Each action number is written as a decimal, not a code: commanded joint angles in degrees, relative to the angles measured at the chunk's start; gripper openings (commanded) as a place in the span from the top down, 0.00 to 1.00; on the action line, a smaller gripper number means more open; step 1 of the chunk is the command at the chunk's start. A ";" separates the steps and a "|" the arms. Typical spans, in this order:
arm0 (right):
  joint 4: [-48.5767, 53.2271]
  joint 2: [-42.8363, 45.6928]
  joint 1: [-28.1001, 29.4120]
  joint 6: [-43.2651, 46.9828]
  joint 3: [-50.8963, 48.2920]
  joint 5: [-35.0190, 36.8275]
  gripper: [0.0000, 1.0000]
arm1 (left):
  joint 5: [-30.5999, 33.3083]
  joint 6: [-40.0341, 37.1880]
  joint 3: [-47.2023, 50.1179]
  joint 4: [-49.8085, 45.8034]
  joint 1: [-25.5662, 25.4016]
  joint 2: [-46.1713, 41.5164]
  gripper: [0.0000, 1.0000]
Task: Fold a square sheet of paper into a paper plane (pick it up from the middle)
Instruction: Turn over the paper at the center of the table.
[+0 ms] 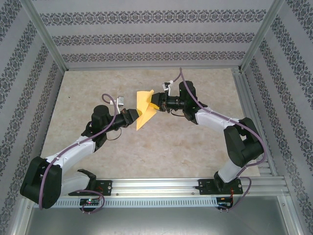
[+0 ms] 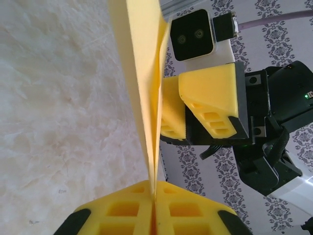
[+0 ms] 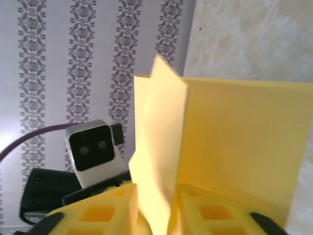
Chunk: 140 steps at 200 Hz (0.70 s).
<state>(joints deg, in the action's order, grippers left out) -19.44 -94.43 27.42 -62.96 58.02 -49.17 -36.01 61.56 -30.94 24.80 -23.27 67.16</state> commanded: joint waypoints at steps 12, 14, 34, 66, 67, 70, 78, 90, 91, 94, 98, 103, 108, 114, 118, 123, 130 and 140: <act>17.68 7.34 -2.93 13.43 1.87 7.28 0.48 | 2.21 -6.41 -3.14 -7.97 0.58 -1.78 0.93; 18.83 7.82 -3.08 14.17 1.98 8.09 0.47 | 2.44 -7.10 -3.51 -9.01 0.57 -1.81 0.93; 29.48 12.43 -4.53 21.62 1.75 17.37 0.33 | 7.98 -15.65 -8.41 -24.03 0.51 -2.51 0.93; 38.68 18.76 -4.75 28.65 -0.40 32.67 0.20 | 23.77 -29.00 -17.60 -46.26 -1.63 -1.06 0.93; 38.86 18.93 -4.79 28.66 -0.51 32.88 0.20 | 24.53 -29.37 -17.85 -46.69 -1.75 -0.84 0.93; 39.28 19.47 -4.75 28.94 -0.88 34.27 0.19 | 26.27 -30.19 -18.82 -48.32 -2.32 -0.48 0.93; 40.00 20.79 -4.79 29.33 -1.91 37.14 0.17 | 31.33 -32.17 -21.13 -52.16 -3.92 0.84 0.93; 40.26 22.73 -4.83 29.41 -3.64 40.39 0.16 | 39.03 -34.62 -24.91 -57.45 -6.70 3.70 0.93; 40.26 22.90 -4.83 29.36 -3.76 40.52 0.16 | 39.89 -34.77 -25.24 -57.86 -6.88 4.04 0.93; 40.24 23.30 -4.83 29.30 -4.18 41.46 0.16 | 42.08 -35.04 -26.16 -59.21 -7.68 4.76 0.93; 40.35 23.88 -4.83 29.25 -4.75 42.20 0.16 | 45.24 -35.32 -27.41 -61.07 -8.65 5.99 0.93; 40.32 24.62 -4.82 29.29 -5.38 43.32 0.16 | 49.03 -35.66 -29.05 -63.12 -9.85 7.74 0.93; 40.51 25.23 -4.83 29.11 -5.97 44.36 0.16 | 52.35 -35.91 -30.48 -65.03 -11.09 9.35 0.93; 40.56 26.00 -4.81 28.91 -6.59 45.40 0.16 | 55.92 -36.00 -32.32 -67.17 -12.38 11.60 0.92; 40.54 26.47 -4.83 28.72 -6.93 46.10 0.16 | 58.45 -35.90 -33.56 -68.58 -13.17 13.06 0.92; 40.51 27.01 -4.92 28.62 -7.49 46.84 0.16 | 61.31 -35.81 -35.09 -70.12 -14.21 15.00 0.92; 40.40 27.71 -5.00 28.31 -8.19 47.54 0.16 | 64.79 -35.76 -37.07 -72.31 -15.52 17.98 0.92; 40.45 28.59 -5.22 27.66 -9.05 48.55 0.16 | 70.54 -35.01 -40.12 -75.62 -17.39 22.24 0.92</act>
<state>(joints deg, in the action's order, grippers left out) 19.79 -68.55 22.59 -35.90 50.94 -8.08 14.04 29.54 -65.60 -35.79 -36.95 81.87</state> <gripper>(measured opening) 0.841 0.080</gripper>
